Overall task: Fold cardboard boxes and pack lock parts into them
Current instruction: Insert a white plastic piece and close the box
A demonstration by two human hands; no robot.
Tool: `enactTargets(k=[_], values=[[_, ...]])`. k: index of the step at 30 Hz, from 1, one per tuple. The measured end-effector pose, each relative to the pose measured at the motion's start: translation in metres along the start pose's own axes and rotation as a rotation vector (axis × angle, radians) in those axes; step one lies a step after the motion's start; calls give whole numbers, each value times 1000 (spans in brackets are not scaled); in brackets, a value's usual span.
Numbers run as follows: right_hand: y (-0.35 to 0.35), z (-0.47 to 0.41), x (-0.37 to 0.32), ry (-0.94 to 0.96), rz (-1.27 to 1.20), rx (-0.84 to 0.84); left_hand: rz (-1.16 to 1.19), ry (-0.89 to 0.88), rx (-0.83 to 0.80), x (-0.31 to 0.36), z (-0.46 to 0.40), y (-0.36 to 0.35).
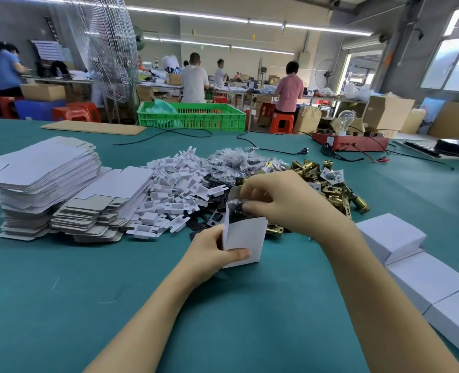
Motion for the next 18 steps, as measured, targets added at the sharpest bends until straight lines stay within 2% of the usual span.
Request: enactTargets(k=[3,10,18], values=[[0,-2,0,-8,10,23,10,1,-6,1,1,-1],[-10,-3,0,22,81,-60,20,7,-16,0,0,-2],[28,10,51,-161,-161,150,19,4,-28,3,1,-2]])
Point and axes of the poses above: each hand's wrist, its own z-axis away from the middle knuckle, its own y-axis out of the back of the hand, x = y × z, the point moved 10 cm from there along -z, towards the middle knuckle, and after that the axes turned 15 degrees about z, right-handed, at the moved point
